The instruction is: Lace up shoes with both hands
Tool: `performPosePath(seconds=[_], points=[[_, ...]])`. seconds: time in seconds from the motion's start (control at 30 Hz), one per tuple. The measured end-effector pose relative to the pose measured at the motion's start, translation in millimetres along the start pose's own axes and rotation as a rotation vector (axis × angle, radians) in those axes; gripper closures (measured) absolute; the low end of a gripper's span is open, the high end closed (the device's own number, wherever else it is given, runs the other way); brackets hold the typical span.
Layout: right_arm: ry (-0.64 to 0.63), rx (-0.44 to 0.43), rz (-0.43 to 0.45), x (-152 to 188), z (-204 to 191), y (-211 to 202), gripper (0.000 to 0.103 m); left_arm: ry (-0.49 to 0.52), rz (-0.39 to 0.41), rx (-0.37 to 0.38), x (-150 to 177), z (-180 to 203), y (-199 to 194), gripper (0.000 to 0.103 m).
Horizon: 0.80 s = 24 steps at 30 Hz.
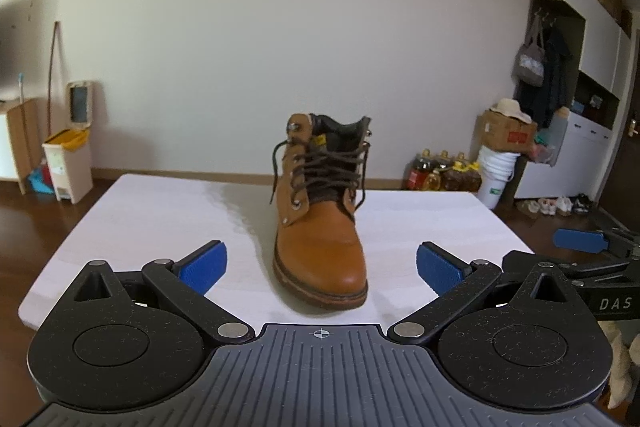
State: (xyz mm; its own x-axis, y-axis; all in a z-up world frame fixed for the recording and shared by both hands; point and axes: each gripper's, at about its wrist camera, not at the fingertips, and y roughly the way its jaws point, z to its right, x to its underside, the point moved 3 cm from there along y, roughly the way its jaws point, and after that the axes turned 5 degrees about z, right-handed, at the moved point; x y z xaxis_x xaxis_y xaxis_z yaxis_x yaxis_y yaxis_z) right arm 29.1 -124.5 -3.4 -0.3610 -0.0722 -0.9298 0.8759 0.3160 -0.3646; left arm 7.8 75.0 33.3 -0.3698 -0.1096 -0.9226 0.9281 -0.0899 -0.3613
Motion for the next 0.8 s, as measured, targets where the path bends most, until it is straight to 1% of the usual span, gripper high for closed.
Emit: performPosePath(seconds=[0.1, 0.57, 0.8], points=[[0.000, 0.001, 0.001, -0.9, 1.4, -0.2, 0.001, 0.000, 0.000, 0.015, -1.4, 3.6, 1.8, 0.000], [-0.003, 0.001, 0.008, -1.4, 2.1, 0.2, 0.001, -0.008, -0.003, 0.021, 0.9, 3.3, 7.9, 0.000], [0.001, 0.008, 0.011, -0.2, 3.7, 0.8, 0.001, -0.002, 0.035, 0.023, 0.9, 5.1, 5.2, 0.000]])
